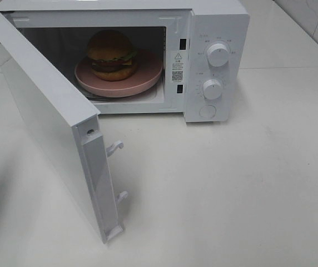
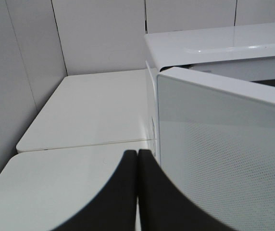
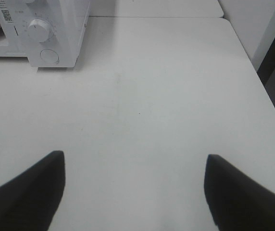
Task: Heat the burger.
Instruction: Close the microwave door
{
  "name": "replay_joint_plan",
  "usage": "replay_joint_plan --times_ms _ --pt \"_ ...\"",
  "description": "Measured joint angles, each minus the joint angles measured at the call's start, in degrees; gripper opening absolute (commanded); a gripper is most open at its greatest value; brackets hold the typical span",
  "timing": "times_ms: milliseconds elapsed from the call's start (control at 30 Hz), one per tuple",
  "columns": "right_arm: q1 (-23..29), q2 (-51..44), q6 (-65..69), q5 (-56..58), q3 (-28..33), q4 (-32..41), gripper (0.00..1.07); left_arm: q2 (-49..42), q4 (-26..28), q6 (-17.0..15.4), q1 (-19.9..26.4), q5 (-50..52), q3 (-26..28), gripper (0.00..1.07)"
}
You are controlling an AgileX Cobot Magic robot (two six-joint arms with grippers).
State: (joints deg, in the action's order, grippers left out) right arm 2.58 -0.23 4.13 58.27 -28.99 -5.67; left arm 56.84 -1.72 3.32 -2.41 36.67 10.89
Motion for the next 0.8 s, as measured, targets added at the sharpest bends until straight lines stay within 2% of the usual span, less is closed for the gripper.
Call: replay_joint_plan --times_ms 267,367,400,467,500,800 --pt "0.0 0.0 0.0 0.0 0.0 0.0 0.76 11.5 -1.3 -0.2 0.0 8.4 -0.1 0.0" --pt "0.0 0.0 0.0 0.0 0.0 0.0 0.76 15.6 -3.2 -1.9 0.0 11.9 -0.1 0.0" --pt "0.0 0.0 0.0 0.0 0.0 0.0 0.76 17.9 -4.5 -3.7 0.0 13.7 -0.1 0.0" --pt "0.0 0.0 0.0 0.0 0.0 0.0 0.76 18.7 -5.0 -4.5 0.0 14.4 -0.1 0.0" --pt "0.0 0.0 0.0 0.0 0.0 0.0 0.76 20.7 -6.8 -6.1 0.0 16.0 -0.1 0.0" --pt "0.0 0.0 0.0 0.0 0.0 0.0 0.76 27.2 -14.2 -8.8 0.0 19.2 1.6 0.0"
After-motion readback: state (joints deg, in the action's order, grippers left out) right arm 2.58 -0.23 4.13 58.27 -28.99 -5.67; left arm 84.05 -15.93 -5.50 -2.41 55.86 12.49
